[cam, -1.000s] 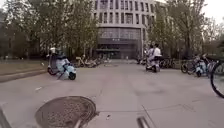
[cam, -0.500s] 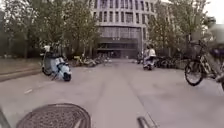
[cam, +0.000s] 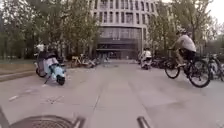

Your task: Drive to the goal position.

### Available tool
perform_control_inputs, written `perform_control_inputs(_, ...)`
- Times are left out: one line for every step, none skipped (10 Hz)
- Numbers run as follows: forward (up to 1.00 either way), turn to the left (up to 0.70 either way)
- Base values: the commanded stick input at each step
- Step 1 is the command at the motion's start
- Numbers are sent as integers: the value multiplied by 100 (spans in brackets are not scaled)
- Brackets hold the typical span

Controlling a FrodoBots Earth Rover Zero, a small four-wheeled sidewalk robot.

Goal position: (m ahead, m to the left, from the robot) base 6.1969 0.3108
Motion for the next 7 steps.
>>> perform_control_inputs(70,0)
perform_control_inputs(70,0)
perform_control_inputs(70,0)
perform_control_inputs(70,0)
perform_control_inputs(70,0)
perform_control_inputs(70,0)
perform_control_inputs(70,0)
